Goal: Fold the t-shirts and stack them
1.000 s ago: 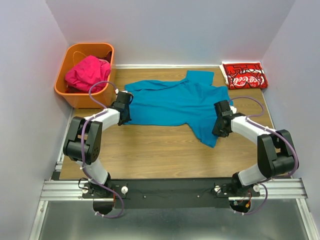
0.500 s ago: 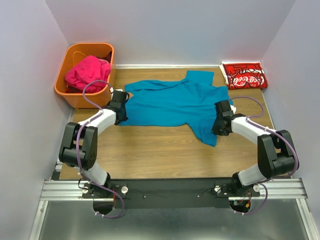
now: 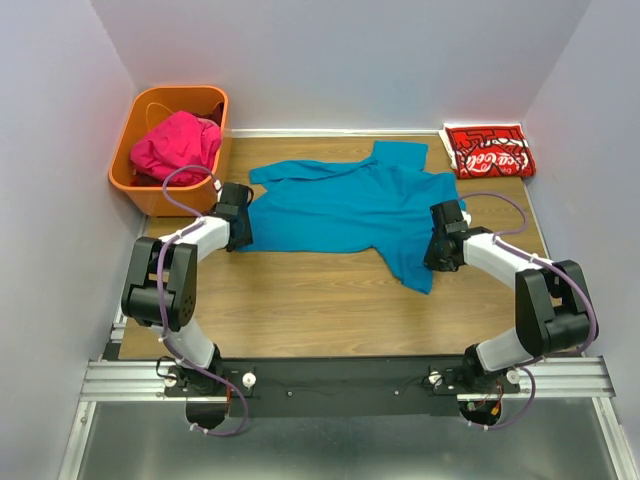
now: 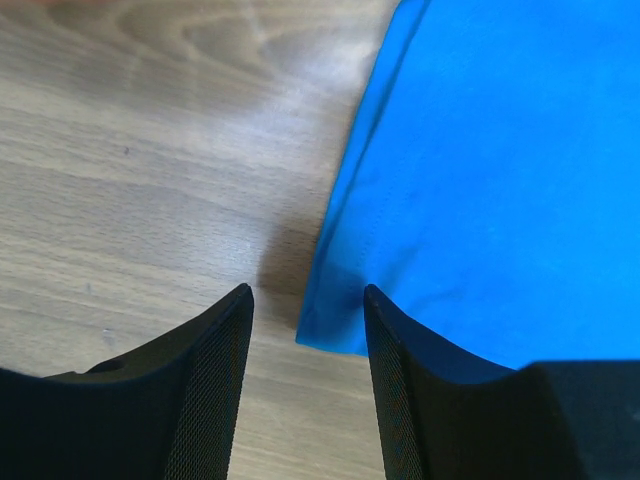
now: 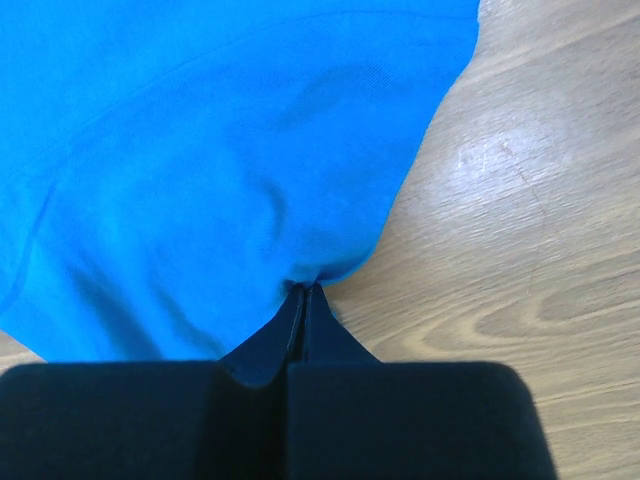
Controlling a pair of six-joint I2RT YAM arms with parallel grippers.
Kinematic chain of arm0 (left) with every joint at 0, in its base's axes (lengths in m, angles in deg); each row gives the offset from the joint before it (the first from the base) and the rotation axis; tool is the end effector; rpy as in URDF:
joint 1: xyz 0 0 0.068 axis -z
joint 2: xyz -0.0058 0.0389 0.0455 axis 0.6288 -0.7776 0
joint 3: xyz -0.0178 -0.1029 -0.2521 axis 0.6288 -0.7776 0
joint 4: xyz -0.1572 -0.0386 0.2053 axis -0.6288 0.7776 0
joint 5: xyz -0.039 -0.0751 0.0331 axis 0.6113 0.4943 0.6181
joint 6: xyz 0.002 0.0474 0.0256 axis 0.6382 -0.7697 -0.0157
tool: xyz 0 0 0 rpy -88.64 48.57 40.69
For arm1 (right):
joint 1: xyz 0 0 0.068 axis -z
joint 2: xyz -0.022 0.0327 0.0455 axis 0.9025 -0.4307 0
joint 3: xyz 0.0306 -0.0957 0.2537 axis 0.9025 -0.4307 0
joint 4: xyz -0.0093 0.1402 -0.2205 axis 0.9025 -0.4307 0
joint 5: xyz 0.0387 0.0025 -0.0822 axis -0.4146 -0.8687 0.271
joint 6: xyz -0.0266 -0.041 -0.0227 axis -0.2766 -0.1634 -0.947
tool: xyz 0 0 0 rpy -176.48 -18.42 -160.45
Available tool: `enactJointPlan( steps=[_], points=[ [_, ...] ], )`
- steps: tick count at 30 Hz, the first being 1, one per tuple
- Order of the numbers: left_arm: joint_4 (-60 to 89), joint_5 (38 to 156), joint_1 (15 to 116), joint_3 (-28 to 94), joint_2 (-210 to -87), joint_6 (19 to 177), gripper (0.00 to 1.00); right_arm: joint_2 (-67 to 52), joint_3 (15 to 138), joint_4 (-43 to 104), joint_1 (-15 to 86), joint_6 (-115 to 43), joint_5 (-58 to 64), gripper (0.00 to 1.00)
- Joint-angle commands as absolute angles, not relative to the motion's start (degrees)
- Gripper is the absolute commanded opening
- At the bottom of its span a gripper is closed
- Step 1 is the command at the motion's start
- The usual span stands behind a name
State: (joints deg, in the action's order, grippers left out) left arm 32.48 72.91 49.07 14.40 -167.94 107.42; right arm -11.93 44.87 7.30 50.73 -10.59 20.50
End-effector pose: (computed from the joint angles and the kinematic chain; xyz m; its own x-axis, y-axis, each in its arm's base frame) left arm 0.3210 -0.0473 0.1663 -0.7886 -0.2040 -0.5801 -0.2709 0.9621 0.0299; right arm 0.2626 0.0578 0.1593 -0.8338 0.3380 -0.4365 0.3352 0.9382 0.0863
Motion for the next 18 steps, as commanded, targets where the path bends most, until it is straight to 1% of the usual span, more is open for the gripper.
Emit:
enactJointPlan(
  steps=[1, 10, 18],
  points=[
    [34.01, 74.7, 48.36, 13.77, -169.64, 108.29, 0.56, -12.31, 43.15, 1.05, 50.86, -11.73, 18.59, 0.0],
    [36.21, 77.6, 48.28, 13.34, -167.97, 112.76, 0.56, -10.29, 43.95, 1.05, 50.95, -11.82, 17.18, 0.0],
    [37.87, 77.43, 48.28, 12.63, -167.27, 115.94, 0.56, -9.32, 44.91, 0.79, 50.86, -13.4, 16.3, 0.0]
  ],
)
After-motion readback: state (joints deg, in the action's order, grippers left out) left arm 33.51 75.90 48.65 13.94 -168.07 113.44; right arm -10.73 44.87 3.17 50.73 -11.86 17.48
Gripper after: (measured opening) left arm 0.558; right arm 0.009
